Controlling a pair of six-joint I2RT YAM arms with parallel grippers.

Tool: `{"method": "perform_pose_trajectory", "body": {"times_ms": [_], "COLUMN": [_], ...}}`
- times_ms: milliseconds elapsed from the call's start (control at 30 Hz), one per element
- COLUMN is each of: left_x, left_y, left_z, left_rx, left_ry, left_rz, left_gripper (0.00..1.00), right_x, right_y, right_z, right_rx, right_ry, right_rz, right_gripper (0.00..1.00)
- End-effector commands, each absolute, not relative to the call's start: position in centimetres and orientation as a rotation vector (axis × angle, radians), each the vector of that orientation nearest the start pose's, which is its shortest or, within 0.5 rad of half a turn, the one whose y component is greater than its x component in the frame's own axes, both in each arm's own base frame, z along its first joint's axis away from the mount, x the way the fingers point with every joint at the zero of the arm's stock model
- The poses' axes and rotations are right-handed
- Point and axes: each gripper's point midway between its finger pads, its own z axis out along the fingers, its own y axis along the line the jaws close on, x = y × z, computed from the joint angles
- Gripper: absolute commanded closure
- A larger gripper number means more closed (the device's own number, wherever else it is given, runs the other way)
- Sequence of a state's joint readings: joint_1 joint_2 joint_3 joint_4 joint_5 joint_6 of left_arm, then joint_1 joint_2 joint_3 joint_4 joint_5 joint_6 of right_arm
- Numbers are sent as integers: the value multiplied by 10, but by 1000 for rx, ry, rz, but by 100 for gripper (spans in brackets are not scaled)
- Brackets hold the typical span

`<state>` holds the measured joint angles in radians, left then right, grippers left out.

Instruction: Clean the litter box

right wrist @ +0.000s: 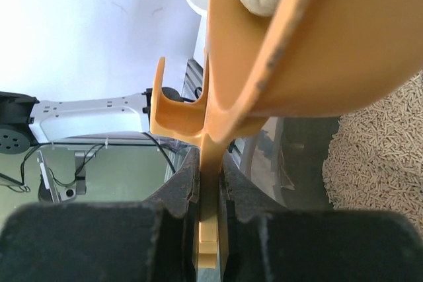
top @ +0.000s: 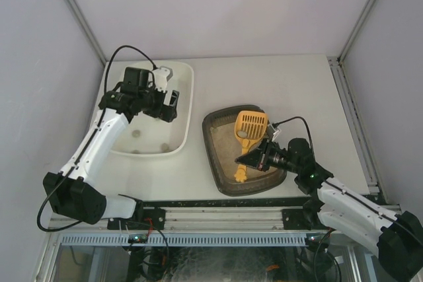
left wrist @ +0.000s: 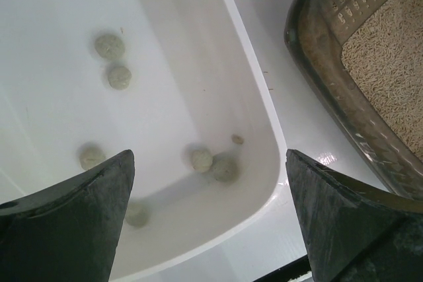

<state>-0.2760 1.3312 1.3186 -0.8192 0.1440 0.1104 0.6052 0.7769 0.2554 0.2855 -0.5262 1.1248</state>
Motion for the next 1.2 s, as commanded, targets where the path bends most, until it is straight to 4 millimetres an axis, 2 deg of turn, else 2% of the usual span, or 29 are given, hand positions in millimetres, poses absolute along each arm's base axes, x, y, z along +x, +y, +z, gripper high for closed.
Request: {"method": "perform_pose_trajectory", "body": {"times_ms": [0, 133, 233, 333, 433, 500, 567, 667, 767, 867, 900, 1033, 1167], "left_x": [327, 346, 352, 355, 357, 358, 358, 356, 352, 346, 344, 335, 326], "left_y": [-109, -74, -57, -44, -30, -21, -9, 4, 13, 32, 39, 62, 80], "left_z": [230, 249, 266, 279, 289, 299, 307, 316, 317, 307, 304, 290, 277], "left_rx": [463, 313, 272, 236, 196, 176, 135, 95, 45, -26, -46, -147, -216], "left_ry": [2297, 2244, 2197, 2167, 2137, 2115, 2112, 2117, 2154, 2206, 2220, 2265, 2294], "left_rz": [-285, -87, -46, -43, -14, 39, 83, 17, -105, -121, -125, -231, -262], "left_gripper": [0, 0, 0, 0, 0, 1, 1, 0, 0, 0, 0, 0, 0], "right_x": [170, 157, 167, 163, 173, 163, 160, 183, 206, 222, 233, 254, 271], "right_y": [249, 266, 258, 263, 255, 269, 276, 261, 259, 275, 286, 329, 376], "right_z": [184, 189, 183, 195, 190, 190, 187, 187, 203, 214, 221, 240, 249], "right_rx": [103, -78, -8, -25, 66, -50, -119, -43, -15, -109, -151, -309, -407], "right_ry": [2054, 2147, 2135, 2102, 2078, 2140, 2208, 2182, 2135, 2184, 2196, 2224, 2257], "right_rz": [1597, 1628, 1547, 1645, 1612, 1586, 1545, 1472, 1507, 1482, 1466, 1455, 1471], "right_gripper": [100, 100, 100, 100, 100, 100, 100, 100, 100, 100, 100, 100, 100]}}
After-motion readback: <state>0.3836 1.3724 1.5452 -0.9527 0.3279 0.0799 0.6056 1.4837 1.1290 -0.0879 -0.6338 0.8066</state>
